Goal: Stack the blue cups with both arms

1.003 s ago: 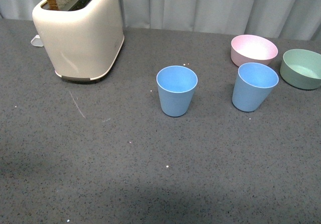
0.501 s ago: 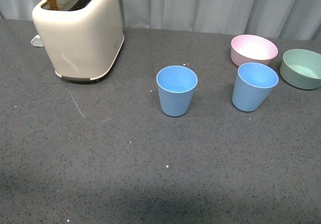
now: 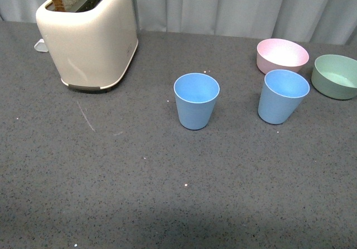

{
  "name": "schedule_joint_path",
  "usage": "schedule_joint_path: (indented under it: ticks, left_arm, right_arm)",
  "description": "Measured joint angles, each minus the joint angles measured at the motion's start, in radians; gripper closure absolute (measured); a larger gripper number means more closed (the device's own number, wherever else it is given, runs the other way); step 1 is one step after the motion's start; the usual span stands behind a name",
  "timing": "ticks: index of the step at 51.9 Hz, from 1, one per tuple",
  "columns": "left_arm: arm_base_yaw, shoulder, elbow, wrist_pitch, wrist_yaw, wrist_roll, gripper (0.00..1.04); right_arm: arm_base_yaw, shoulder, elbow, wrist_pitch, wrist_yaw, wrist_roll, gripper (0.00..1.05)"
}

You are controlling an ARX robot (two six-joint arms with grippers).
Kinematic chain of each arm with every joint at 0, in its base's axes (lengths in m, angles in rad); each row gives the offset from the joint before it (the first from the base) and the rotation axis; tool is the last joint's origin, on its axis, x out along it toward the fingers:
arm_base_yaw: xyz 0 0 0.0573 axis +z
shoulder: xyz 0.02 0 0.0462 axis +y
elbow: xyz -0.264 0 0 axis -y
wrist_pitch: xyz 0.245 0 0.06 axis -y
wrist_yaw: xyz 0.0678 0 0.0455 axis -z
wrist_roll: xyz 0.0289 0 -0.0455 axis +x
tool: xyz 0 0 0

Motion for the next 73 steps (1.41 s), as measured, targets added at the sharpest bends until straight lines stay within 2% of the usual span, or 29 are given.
schedule_joint_path:
  ticks: [43,49,62,73]
  left_arm:
    - [0.000,-0.269,0.000,-0.265,0.000,0.000,1.01]
    - [0.000,-0.397,0.000,-0.423,0.001,0.000,1.01]
    - [0.000,-0.433,0.000,-0.436,0.001,0.000,1.01]
    - [0.000,-0.434,0.000,-0.436,0.001,0.000,0.67]
  right_arm:
    - [0.000,0.000,0.000,0.000,0.000,0.000,0.10]
    - [0.000,0.000,0.000,0.000,0.000,0.000,0.10]
    - [0.000,0.000,0.000,0.000,0.000,0.000,0.10]
    - [0.000,0.000,0.000,0.000,0.000,0.000,0.10]
